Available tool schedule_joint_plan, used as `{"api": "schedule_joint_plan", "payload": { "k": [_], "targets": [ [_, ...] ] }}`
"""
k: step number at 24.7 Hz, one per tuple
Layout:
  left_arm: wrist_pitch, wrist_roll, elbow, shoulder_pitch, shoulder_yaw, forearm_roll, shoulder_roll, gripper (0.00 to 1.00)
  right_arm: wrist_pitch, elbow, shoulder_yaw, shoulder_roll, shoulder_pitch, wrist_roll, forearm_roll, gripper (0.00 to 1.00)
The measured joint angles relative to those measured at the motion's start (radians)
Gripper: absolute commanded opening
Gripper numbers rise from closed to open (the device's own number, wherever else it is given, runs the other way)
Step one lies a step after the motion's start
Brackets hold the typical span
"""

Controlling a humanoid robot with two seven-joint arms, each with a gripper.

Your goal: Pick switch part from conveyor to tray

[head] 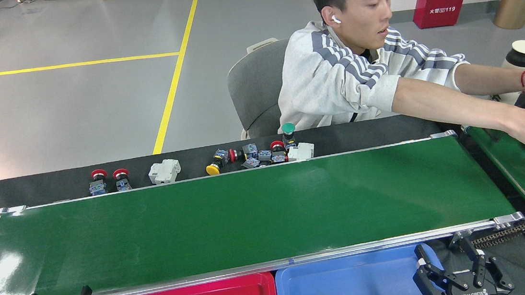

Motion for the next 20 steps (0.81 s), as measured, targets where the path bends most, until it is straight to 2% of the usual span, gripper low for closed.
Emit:
{"api": "schedule_joint_plan", "payload": {
  "k": [11,15,20],
  "targets": [
    [-0.024,0.042,0.000,0.001,0.000,0.000,0.011,1.00,0.000,0.001,-0.007,0.000,0.000,0.000,-0.004,0.99],
    [-0.028,0.045,0.000,0.001,0.001,0.000,0.046,1.00,-0.004,0.002,-0.027,0.000,-0.009,-0.005,-0.006,0.99],
    [-0.029,0.045,0.000,-0.006,0.001,0.010,0.044,1.00,-0.001,0.002,-0.029,0.000,-0.014,-0.001,-0.006,0.99]
  ]
}}
